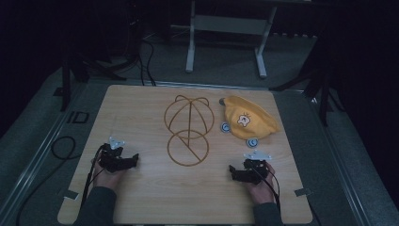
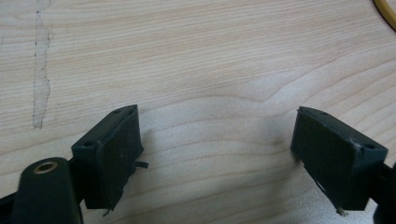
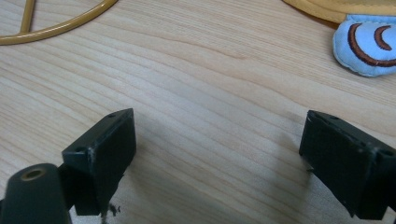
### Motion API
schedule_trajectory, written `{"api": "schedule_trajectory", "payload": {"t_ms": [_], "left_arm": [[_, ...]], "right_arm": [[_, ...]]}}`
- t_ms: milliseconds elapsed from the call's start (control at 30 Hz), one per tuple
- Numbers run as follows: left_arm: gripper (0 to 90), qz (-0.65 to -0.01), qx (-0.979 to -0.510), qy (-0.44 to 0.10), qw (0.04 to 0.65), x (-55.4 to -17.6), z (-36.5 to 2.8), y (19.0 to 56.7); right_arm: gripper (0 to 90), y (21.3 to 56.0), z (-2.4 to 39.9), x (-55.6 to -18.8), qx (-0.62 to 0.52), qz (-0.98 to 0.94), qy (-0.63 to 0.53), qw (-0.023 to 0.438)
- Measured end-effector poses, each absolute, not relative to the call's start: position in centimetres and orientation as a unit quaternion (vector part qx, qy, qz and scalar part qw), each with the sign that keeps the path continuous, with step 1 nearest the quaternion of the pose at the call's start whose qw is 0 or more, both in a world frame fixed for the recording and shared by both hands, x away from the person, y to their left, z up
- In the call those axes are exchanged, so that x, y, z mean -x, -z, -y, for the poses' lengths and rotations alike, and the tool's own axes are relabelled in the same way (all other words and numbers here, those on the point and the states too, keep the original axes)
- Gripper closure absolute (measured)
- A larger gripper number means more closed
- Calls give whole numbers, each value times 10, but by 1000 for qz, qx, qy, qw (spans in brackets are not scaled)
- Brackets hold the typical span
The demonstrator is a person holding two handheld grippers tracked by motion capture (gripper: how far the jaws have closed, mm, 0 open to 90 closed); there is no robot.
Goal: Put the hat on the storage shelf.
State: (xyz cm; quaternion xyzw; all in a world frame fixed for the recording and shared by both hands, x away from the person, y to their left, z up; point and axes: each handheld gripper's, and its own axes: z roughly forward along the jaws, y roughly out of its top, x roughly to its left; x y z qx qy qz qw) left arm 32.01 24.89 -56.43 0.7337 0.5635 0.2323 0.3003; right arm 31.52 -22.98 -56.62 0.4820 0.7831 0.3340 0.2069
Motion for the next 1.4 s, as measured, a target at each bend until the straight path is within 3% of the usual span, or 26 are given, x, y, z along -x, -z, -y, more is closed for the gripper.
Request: {"api": "schedule_trajectory", "payload": {"t_ms": [433,667,967,1167,1233,1400], "left_arm": [[143,-561,-733,-235,306,-320,-249,566],[143,-561,-732,-235,306,-320,-249,566],[143,-561,-733,-235,306,-320,-248,566],[143,-561,-732,-235,306,-320,-248,566],[143,-562,-732,-235,306,-320,-248,566],[143,-562,-732,-235,306,-320,-248,566]], "right_arm": [[113,566,230,-315,-481,-783,-334,207],[238,565,230,-311,-461,-791,-347,202],[601,558,229,-307,-464,-795,-336,201],[718,553,234,-307,-471,-796,-322,200],[801,549,238,-308,-472,-795,-319,208],[877,545,243,-315,-477,-792,-311,223]]}}
